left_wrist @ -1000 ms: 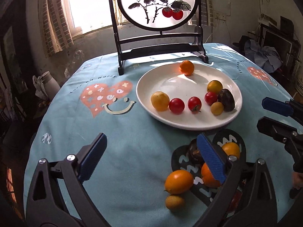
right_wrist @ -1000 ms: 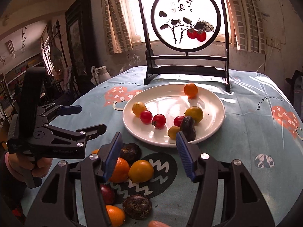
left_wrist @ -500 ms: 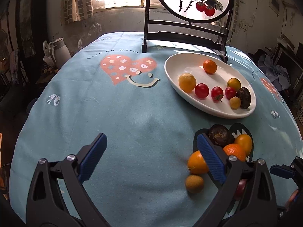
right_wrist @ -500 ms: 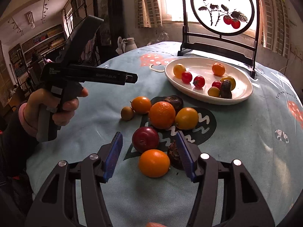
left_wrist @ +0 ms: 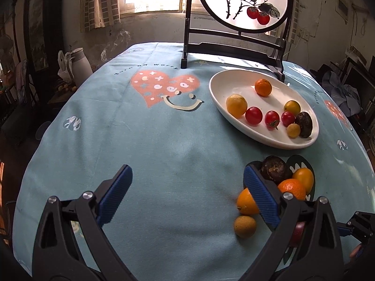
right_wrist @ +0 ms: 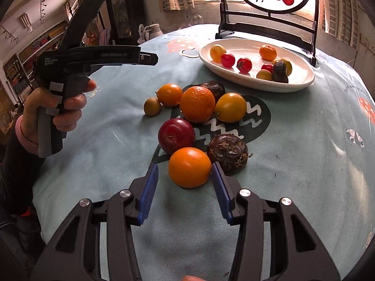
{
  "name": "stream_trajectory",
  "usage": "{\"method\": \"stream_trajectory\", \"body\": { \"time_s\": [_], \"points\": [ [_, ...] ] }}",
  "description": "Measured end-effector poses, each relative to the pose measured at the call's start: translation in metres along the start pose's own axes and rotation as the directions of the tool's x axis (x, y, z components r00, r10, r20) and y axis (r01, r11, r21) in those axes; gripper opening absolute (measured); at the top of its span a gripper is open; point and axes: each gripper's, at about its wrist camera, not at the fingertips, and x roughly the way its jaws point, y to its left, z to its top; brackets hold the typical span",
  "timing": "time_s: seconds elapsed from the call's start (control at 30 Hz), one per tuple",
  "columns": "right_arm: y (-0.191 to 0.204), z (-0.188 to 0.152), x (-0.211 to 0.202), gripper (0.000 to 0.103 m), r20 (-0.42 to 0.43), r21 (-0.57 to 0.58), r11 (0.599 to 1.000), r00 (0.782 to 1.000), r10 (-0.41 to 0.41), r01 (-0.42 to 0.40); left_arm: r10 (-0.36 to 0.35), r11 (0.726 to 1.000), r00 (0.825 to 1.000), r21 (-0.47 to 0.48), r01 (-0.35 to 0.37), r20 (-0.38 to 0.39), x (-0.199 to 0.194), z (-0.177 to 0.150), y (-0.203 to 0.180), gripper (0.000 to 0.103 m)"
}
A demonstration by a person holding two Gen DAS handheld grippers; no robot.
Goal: Organize fruits
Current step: 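Move the open right gripper toward a tangerine on the table, then grasp the tangerine with the right gripper while the left gripper grasps the red plum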
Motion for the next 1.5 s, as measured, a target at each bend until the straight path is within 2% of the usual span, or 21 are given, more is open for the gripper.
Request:
{"method": "stream_trajectory", "body": {
  "time_s": [0.17,0.3,0.43,0.53,0.63,0.7,0.77,0.87,0.97,1.03,1.17,1.23,1.5],
  "points": [
    [-0.012,0.003,0.014,0.045,-0.041,0.088,0.994,0.997,0.069,-0.066,-0.005,1.0,1.0,-0.001,0.005,0.003,-0.001,0.0,-0.001,0.097],
    [-0.013,0.004,0.016,0.041,-0.043,0.105,0.992,0.997,0.069,-0.065,-0.027,1.0,1.0,-0.011,0.027,0.012,-0.005,0.001,0.0,0.098],
    [-0.015,0.004,0.001,0.04,0.023,0.106,0.991,0.996,0.085,-0.087,-0.059,0.998,0.998,-0.007,0.059,0.017,-0.01,-0.002,-0.002,0.097],
    [-0.027,0.005,-0.014,0.04,0.087,0.164,0.981,0.992,0.091,-0.105,-0.15,0.987,0.989,0.051,0.15,-0.002,-0.014,-0.006,-0.013,0.097],
    [-0.043,0.004,-0.026,0.04,0.134,0.228,0.971,0.99,0.042,-0.072,-0.27,0.944,0.962,0.185,0.273,-0.041,-0.022,-0.017,-0.038,0.094],
    [-0.053,0.003,-0.031,0.04,0.149,0.271,0.96,0.988,0.032,-0.072,-0.313,0.902,0.949,0.298,0.313,-0.049,-0.032,-0.03,-0.058,0.086],
    [-0.058,0.001,-0.034,0.04,0.156,0.292,0.954,0.988,0.02,-0.065,-0.356,0.85,0.931,0.386,0.359,-0.08,-0.039,-0.043,-0.076,0.069],
    [-0.06,-0.002,-0.036,0.04,0.154,0.299,0.952,0.988,0.014,-0.06,-0.382,0.787,0.915,0.473,0.395,-0.129,-0.042,-0.061,-0.094,0.053],
    [-0.059,-0.004,-0.036,0.04,0.147,0.299,0.952,0.989,0.02,-0.064,-0.365,0.757,0.917,0.521,0.393,-0.161,-0.04,-0.074,-0.106,0.047],
    [-0.058,-0.004,-0.036,0.04,0.143,0.294,0.954,0.99,0.015,-0.058,-0.351,0.755,0.922,0.533,0.381,-0.161,-0.037,-0.077,-0.109,0.047],
    [-0.055,-0.004,-0.035,0.04,0.141,0.28,0.958,0.99,0.017,-0.057,-0.305,0.776,0.943,0.539,0.328,-0.134,-0.027,-0.076,-0.11,0.047],
    [-0.054,-0.005,-0.036,0.04,0.142,0.276,0.96,0.99,0.014,-0.053,-0.318,0.779,0.936,0.521,0.349,-0.15,-0.025,-0.074,-0.109,0.047],
    [-0.054,-0.005,-0.034,0.04,0.135,0.276,0.96,0.991,0.012,-0.049,-0.321,0.776,0.93,0.512,0.367,-0.181,-0.019,-0.076,-0.115,0.044]
  ]
}}
